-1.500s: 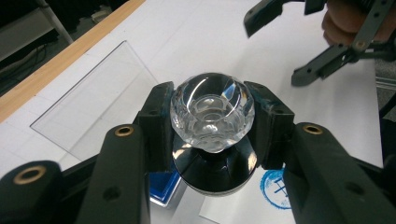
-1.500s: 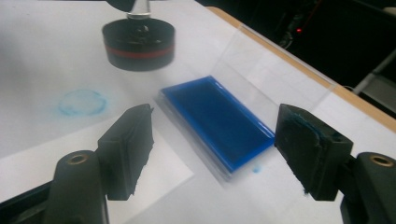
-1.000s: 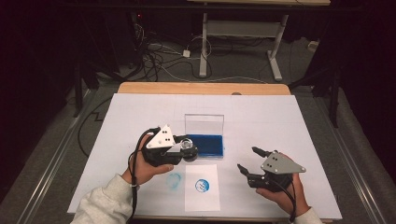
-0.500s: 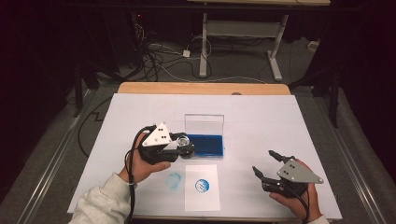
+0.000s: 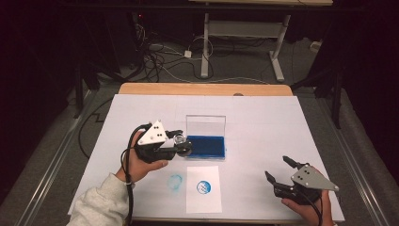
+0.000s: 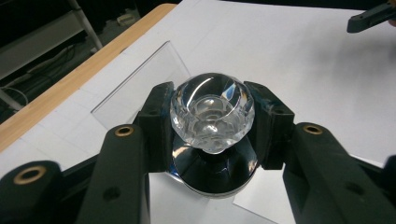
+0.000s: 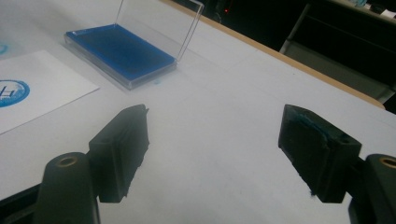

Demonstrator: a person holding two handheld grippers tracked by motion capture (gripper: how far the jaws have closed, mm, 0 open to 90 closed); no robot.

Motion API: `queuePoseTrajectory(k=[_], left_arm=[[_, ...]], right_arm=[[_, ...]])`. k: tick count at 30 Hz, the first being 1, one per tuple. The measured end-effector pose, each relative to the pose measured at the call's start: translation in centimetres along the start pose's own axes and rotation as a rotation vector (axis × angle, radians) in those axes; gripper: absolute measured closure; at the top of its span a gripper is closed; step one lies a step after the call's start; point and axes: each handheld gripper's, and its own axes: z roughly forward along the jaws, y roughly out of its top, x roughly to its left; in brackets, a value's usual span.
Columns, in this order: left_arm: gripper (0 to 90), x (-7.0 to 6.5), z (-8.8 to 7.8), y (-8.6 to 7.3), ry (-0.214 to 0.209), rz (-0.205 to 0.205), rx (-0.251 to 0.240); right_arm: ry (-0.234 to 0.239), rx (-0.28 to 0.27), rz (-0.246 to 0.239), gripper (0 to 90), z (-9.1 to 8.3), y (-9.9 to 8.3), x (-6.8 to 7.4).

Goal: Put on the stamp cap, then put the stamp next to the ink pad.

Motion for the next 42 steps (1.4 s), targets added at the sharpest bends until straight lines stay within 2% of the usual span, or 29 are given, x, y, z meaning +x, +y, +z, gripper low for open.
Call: queuePoseTrajectory(k=[7,9,19,23,26,28,30,36,42], left_arm=[[54.6,0.9,-0.3,-0.3,0.028,-0.027,-0.006],[54.6,1.1,-0.3,-0.3,0.049,-0.022,0.007],[54.5,3.1,-0.1,-0.7,0.06,-0.075,0.003],[54.6,3.9,0.5,-1.0,0.08,-0.088,0.028],[54.5,4.5,0.9,-1.3,0.079,-0.105,0.041],[54.5,4.8,1.4,-1.6,0.074,-0.117,0.057],[54.5,5.1,1.9,-2.0,0.092,-0.121,0.084],[54.5,6.2,3.4,-2.9,0.081,-0.159,0.111],[54.5,6.7,5.3,-4.0,0.09,-0.166,0.179]], right_arm=[[0.014,0.013,-0.015,24.5,0.3,0.0,0.4],[0.013,0.013,-0.01,24.7,0.4,0.0,0.3],[0.019,0.026,-0.004,24.9,0.7,-0.2,0.3],[0.02,0.027,-0.009,25.1,0.6,-0.2,0.4],[0.023,0.036,-0.006,25.1,0.7,-0.4,0.4],[0.023,0.035,-0.001,25.2,0.8,-0.3,0.4],[0.026,0.033,-0.01,25.3,0.8,-0.2,0.5],[0.022,0.033,-0.011,26.0,0.9,-0.4,0.6],[0.024,0.038,-0.014,26.0,0.9,-0.4,0.6]])
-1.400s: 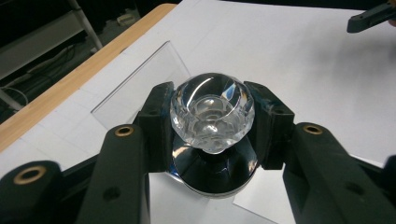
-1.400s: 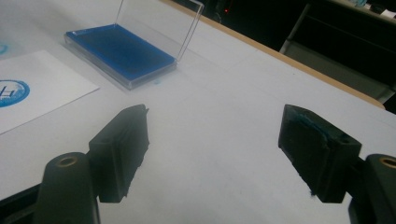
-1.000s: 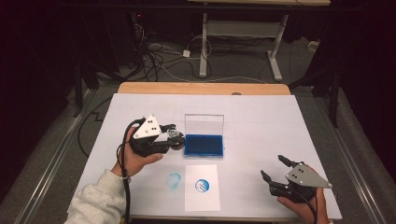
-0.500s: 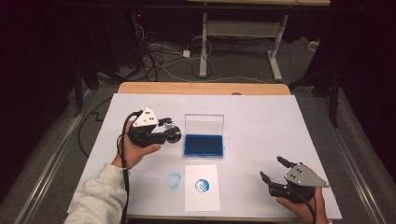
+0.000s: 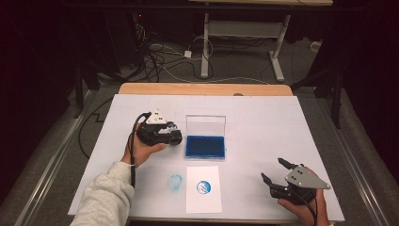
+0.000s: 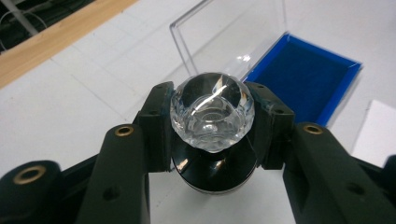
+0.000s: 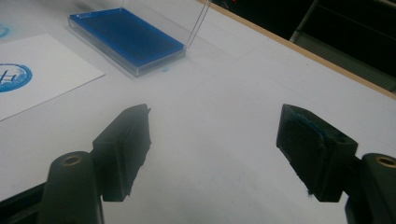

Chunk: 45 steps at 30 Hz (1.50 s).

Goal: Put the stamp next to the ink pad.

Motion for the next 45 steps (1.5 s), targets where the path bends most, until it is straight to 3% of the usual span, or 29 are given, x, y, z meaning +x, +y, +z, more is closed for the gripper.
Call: queuePoseTrajectory(k=[11,25,38,45], left_arm=[[54.5,0.3,0.9,-0.8,0.005,-0.009,0.036],[54.4,-0.3,1.7,-1.3,0.01,0.023,0.087],[54.2,-0.3,1.7,-1.5,0.006,0.019,0.083],[54.1,-0.6,1.7,-1.6,0.024,0.035,0.086]], right_arm=[[0.009,0.006,-0.004,26.1,0.0,0.0,0.1],[0.026,0.015,-0.039,26.3,0.0,0.1,0.6],[0.033,0.025,-0.049,26.4,0.1,0.1,0.6],[0.038,0.027,-0.052,26.6,0.1,0.1,0.6]])
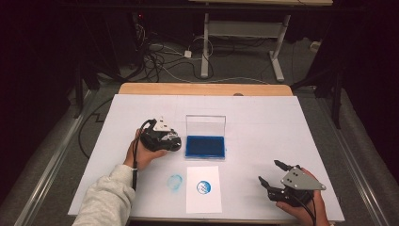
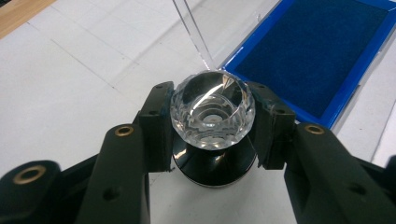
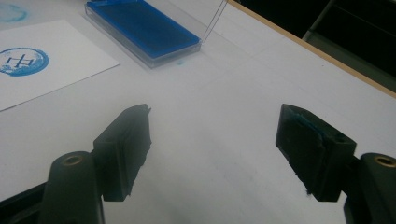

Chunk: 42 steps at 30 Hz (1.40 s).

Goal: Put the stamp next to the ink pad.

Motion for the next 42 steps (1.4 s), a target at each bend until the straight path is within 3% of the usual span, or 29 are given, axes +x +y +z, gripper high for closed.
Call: queuePoseTrajectory(k=[9,16,26,28,33,36,42], left_arm=[[53.7,0.0,0.1,-0.1,0.0,-0.008,-0.005],[46.9,-0.3,-0.3,0.2,0.008,0.015,-0.018],[31.5,-0.8,-1.3,0.7,0.082,0.025,-0.097],[24.0,-0.9,-1.4,0.7,0.103,0.01,-0.105],[18.9,-1.2,-1.8,0.8,0.135,-0.002,-0.139],[15.4,-1.2,-2.0,0.9,0.135,-0.012,-0.158],[15.4,-1.7,-2.1,1.1,0.135,0.026,-0.158]], right_arm=[[-0.001,0.0,-0.003,26.6,0.0,0.0,0.0],[-0.008,-0.001,-0.004,26.5,-0.1,0.0,0.0],[-0.016,-0.003,-0.007,26.5,-0.1,0.1,0.1],[-0.018,-0.004,-0.012,26.4,-0.1,0.2,0.0],[-0.02,-0.006,-0.011,26.2,-0.1,0.2,0.0],[-0.02,-0.007,-0.01,26.1,-0.1,0.2,0.0],[-0.019,-0.008,-0.011,26.1,-0.1,0.2,0.0]])
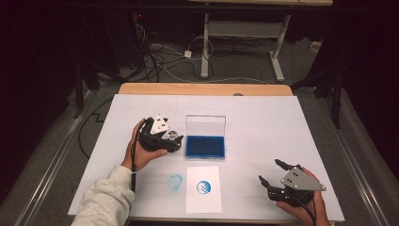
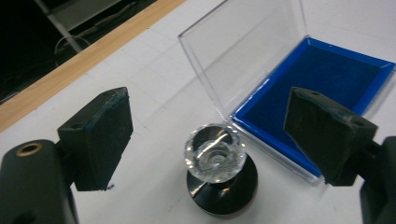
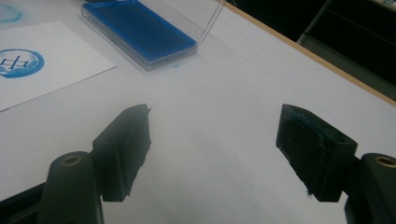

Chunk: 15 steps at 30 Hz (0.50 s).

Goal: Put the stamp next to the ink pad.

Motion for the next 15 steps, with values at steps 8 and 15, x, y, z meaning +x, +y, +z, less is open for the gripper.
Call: queuePoseTrajectory(k=[8,15], left_arm=[[15.4,-0.3,-0.4,0.2,-0.017,0.004,-0.015],[15.6,-0.8,-1.1,0.5,-0.01,0.029,-0.051]], right_arm=[[0.002,0.0,0.002,26.1,0.0,0.0,0.0],[0.0,-0.009,0.01,26.1,-0.1,0.1,0.0]])
